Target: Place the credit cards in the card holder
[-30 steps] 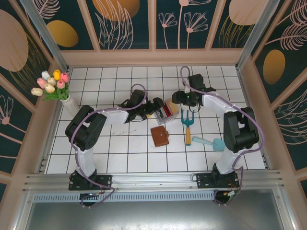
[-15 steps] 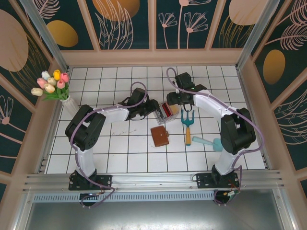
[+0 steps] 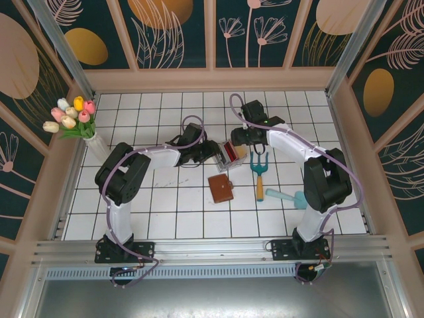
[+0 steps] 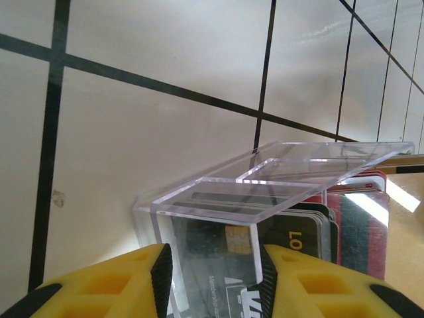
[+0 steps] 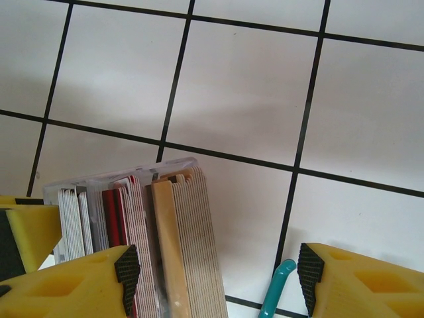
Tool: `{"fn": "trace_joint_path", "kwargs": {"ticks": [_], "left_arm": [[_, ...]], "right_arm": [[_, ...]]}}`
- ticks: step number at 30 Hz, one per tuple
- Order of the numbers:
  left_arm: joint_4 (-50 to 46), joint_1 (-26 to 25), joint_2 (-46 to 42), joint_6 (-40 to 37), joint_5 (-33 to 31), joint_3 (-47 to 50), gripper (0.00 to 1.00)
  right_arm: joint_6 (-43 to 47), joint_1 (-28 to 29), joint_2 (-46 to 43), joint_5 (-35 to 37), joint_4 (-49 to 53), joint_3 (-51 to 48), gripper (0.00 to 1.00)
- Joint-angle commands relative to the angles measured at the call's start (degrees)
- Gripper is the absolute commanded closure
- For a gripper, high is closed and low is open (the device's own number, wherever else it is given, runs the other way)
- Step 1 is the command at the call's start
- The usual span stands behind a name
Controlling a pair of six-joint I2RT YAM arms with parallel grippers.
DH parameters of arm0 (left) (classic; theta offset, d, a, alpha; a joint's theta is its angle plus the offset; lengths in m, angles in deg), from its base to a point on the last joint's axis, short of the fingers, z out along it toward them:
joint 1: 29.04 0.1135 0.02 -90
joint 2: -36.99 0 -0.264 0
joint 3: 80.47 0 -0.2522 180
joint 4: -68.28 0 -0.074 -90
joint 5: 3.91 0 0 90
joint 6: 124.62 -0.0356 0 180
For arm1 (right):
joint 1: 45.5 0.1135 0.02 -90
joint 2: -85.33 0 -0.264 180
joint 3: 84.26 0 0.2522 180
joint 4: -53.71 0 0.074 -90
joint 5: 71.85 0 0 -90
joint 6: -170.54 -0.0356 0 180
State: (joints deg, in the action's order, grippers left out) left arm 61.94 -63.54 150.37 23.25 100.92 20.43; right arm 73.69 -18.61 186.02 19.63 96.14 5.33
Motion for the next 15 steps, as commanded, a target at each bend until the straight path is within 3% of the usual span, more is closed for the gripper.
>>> {"fn": "trace_joint_path", "kwargs": {"ticks": [1,7,15], "left_arm": [[-1.52,-0.36,2.10,-0.93,0.81,-1.20,0.59],[-1.81,-0.36,1.91,-0.65,-0.67,1.17,0.60],[-2.15,-0.35,1.91,-0.74,-1.21,1.27,0.59]], "right_arm": [[2.12,0.35,1.81,1.95,2.58,2.17,0.32],[3.69,2.00,3.81,6.91,4.49,3.11,0.32],[4.26,2.96,6.17,8.19,5.70,3.28,0.32]]}}
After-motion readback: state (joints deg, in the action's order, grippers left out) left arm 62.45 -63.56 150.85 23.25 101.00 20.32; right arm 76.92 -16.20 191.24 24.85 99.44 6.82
